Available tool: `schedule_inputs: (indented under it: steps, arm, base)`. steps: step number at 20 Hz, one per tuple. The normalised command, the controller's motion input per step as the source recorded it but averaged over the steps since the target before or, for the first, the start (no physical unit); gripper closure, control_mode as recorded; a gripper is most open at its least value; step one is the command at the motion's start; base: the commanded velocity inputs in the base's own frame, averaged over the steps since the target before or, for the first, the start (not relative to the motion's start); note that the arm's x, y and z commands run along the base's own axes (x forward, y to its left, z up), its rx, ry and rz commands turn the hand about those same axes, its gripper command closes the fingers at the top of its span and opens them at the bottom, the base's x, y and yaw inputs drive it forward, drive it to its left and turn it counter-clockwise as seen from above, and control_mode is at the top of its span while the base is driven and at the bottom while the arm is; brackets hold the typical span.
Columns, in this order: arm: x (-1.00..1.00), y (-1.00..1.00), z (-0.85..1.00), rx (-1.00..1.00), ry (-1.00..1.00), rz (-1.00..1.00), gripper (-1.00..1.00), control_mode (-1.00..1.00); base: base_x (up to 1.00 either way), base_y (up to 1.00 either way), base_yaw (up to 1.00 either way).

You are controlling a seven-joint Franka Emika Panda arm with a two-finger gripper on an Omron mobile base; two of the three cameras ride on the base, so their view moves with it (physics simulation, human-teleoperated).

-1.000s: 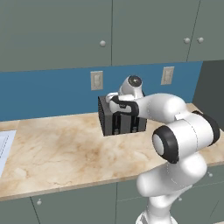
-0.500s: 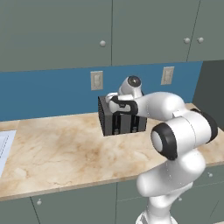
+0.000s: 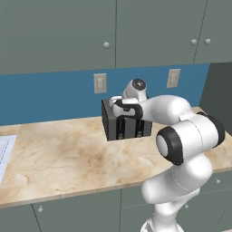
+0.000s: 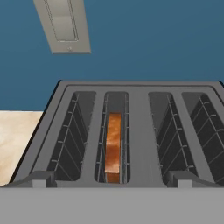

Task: Start the toaster. Once the lever pops up, take the bread to the plate on the dining counter.

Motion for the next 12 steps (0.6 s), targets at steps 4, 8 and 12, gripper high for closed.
schedule_inputs:
  steps: [4, 8, 12]
  arm:
    - [0.0, 0.0, 0.0, 0.0, 0.0, 0.0, -1.0, -1.0]
    - [0.0, 0.0, 0.0, 0.0, 0.0, 0.0, -1.0, -1.0]
    - [0.0, 0.0, 0.0, 0.0, 0.0, 0.0, -1.0, -1.0]
  base:
    - [0.0, 0.0, 0.0]
    - [0.0, 0.0, 0.0]
    - [0.0, 0.0, 0.0]
